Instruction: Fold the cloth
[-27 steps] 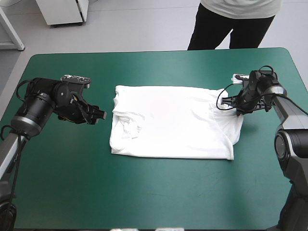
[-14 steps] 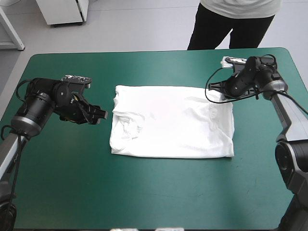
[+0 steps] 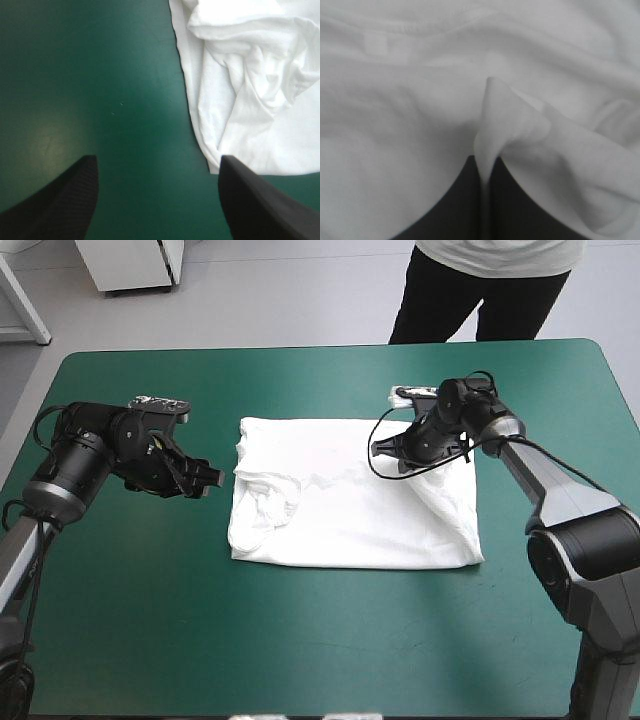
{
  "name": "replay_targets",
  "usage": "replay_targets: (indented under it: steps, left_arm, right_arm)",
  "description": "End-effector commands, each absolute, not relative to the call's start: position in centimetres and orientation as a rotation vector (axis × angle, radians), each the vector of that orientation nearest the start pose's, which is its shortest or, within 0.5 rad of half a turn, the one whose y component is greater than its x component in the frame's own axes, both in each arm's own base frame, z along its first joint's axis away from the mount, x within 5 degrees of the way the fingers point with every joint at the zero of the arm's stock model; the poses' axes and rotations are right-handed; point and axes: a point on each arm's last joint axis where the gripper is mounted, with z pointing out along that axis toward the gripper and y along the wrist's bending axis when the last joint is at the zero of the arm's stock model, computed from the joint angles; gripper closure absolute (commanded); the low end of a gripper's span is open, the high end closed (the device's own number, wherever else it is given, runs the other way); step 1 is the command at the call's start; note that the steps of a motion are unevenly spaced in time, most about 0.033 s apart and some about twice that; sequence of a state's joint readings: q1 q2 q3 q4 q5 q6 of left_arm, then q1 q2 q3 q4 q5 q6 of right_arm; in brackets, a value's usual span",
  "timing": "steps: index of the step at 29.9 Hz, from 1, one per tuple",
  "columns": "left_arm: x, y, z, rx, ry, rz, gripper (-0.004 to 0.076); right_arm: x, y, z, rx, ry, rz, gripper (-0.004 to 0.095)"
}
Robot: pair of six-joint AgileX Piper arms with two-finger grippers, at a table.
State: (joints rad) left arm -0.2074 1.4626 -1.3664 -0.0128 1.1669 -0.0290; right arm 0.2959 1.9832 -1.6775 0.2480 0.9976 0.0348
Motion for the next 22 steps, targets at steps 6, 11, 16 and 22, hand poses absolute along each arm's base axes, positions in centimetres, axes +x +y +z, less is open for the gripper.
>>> replay_targets:
  steps: [6, 11, 16, 22]
  left_arm:
    - [28.2, -6.2, 36.3, 0.207, 2.654, -0.131, 0.0231]
    - [28.2, -6.2, 36.3, 0.206, 2.653, -0.137, 0.0231]
    - [27.8, -6.2, 36.6, 0.181, 2.651, -0.149, 0.0231]
    - [26.6, -6.1, 38.0, 0.158, 2.606, -0.19, 0.0231]
  right_arm:
    - [40.4, 16.2, 25.5, -0.293, 2.779, 0.51, 0.0523]
    - [39.5, 16.3, 28.0, -0.322, 2.721, 0.581, 0.023]
    - [37.1, 14.9, 33.1, -0.364, 2.633, 0.502, 0.0349]
    - [33.2, 11.9, 37.2, -0.311, 2.606, 0.275, 0.0368]
